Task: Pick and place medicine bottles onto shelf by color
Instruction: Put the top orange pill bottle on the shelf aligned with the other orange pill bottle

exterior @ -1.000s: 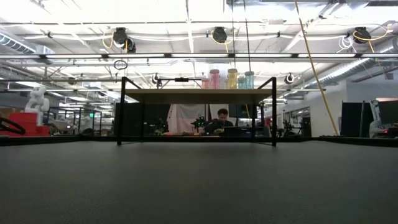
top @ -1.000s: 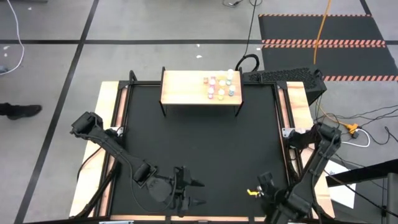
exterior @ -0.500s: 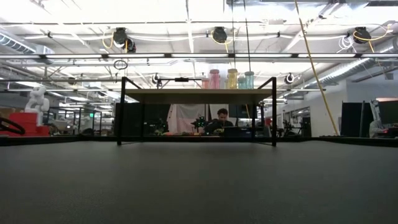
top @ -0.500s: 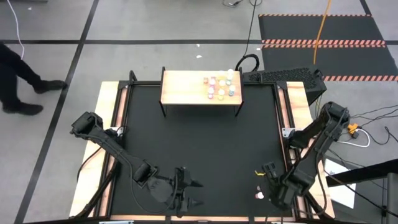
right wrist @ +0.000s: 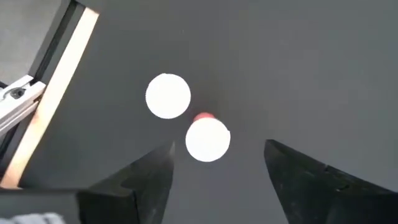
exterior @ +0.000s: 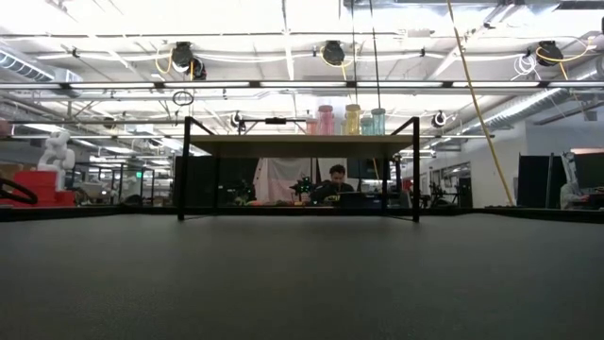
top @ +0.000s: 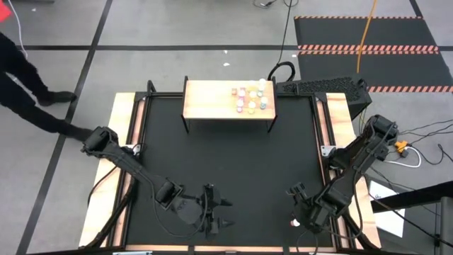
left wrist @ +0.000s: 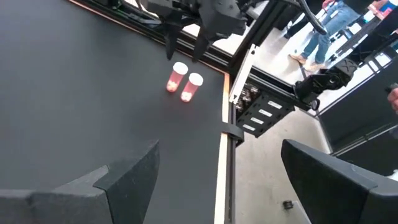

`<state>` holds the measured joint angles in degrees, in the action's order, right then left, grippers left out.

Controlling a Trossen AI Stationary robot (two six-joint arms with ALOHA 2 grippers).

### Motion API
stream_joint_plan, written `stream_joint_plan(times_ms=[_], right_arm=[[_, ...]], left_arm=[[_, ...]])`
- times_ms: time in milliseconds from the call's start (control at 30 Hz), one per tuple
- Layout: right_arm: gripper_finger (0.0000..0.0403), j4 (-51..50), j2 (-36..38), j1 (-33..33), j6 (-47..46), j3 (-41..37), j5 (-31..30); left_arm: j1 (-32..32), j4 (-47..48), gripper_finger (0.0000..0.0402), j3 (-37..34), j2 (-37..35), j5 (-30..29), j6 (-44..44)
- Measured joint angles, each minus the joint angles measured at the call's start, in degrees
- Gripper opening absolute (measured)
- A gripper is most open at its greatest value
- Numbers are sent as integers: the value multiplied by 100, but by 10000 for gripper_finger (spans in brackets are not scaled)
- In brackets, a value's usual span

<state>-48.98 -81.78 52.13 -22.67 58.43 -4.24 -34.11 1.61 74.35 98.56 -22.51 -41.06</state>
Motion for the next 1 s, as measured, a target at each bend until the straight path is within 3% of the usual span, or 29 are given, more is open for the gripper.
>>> stream_joint_plan(times_ms=[367, 700, 1000], right_arm=[[241, 73, -369, -133, 666, 0, 453], [239, 100, -419, -161, 677, 0, 258], [212, 484, -417, -157, 611, -280, 297]], left_arm=[[118, 42, 333, 0, 0, 5, 50], [114, 46, 333, 0, 0, 14, 57], [114, 66, 333, 0, 0, 14, 22]])
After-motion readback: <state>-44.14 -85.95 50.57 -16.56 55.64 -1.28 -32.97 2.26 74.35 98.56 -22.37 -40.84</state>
